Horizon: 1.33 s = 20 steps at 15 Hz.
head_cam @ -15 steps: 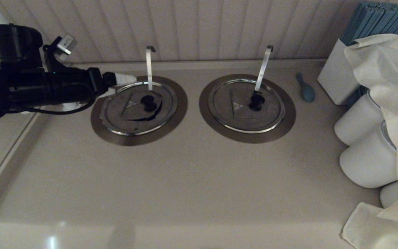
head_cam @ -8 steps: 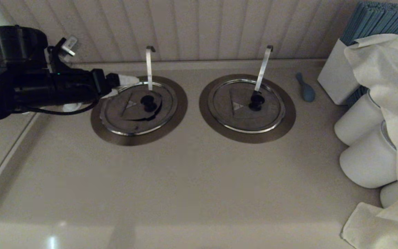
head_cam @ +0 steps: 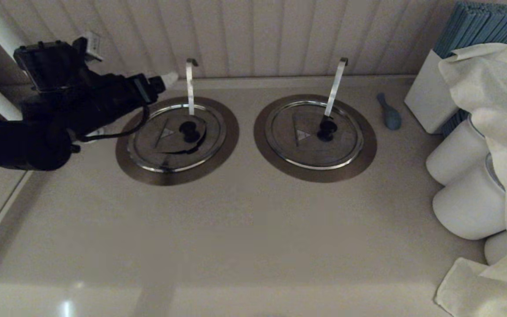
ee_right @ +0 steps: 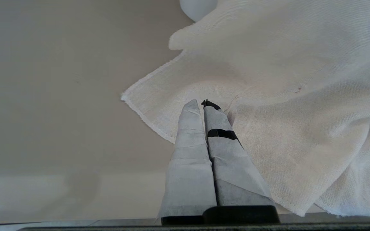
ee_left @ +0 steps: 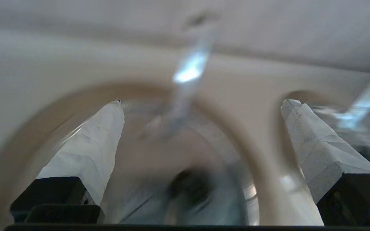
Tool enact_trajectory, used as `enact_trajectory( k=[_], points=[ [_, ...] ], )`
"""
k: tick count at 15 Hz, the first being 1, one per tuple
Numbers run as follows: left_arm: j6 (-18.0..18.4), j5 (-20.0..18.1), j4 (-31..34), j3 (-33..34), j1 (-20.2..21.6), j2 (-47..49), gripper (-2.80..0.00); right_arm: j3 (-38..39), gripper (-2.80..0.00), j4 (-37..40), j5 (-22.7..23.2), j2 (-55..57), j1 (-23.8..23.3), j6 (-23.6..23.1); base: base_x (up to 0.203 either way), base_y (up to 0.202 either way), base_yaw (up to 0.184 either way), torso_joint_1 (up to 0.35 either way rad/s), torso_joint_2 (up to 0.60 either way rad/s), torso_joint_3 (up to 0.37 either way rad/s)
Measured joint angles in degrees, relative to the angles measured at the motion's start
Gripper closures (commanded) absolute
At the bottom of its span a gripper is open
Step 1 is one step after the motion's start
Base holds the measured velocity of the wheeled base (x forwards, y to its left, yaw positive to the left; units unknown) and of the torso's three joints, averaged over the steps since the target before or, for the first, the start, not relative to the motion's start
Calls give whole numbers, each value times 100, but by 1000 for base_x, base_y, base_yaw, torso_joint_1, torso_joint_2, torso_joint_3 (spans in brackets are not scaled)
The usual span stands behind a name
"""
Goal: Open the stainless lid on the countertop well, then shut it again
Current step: Put the spoon in the groove
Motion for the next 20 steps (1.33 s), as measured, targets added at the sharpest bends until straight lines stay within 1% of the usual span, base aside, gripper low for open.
enact_trajectory(
  k=[1,2,4,6,8,10,12,15,18,20],
  points=[
    [28,-214,-334,-81,-75,117,-280,0,0,0,4,0,0,-2,0,0,0,0,0,0],
    [63,-366,-463,-297,-144,260,-280,0,0,0,2,0,0,0,0,0,0,0,0,0],
    [168,-494,-480,-768,-281,596,-280,2,0,-2,0,0,0,0,0,0,0,0,0,0],
    [256,-515,-493,-1016,-396,884,-280,2,0,0,-4,0,0,-2,0,0,0,0,0,0],
    [403,-490,-593,-1109,-420,1173,-280,2,0,-2,-1,0,0,-2,0,0,0,0,0,0],
    [428,-466,-878,-1291,-412,1454,-280,2,0,-2,2,0,0,-2,0,0,0,0,0,0],
    [435,-443,-994,-1427,-404,1679,-280,2,0,0,0,0,0,-2,0,0,0,0,0,0],
    [438,-255,-1096,-1684,-396,1987,-280,2,0,-2,5,0,0,-2,0,0,0,0,0,0],
    [435,48,-1517,-2035,-415,2362,-280,0,0,0,-1,0,0,0,0,0,0,0,0,0],
    [422,61,-1537,-2095,-416,2466,-280,0,0,0,0,0,0,-2,0,0,0,0,0,0]
  ],
)
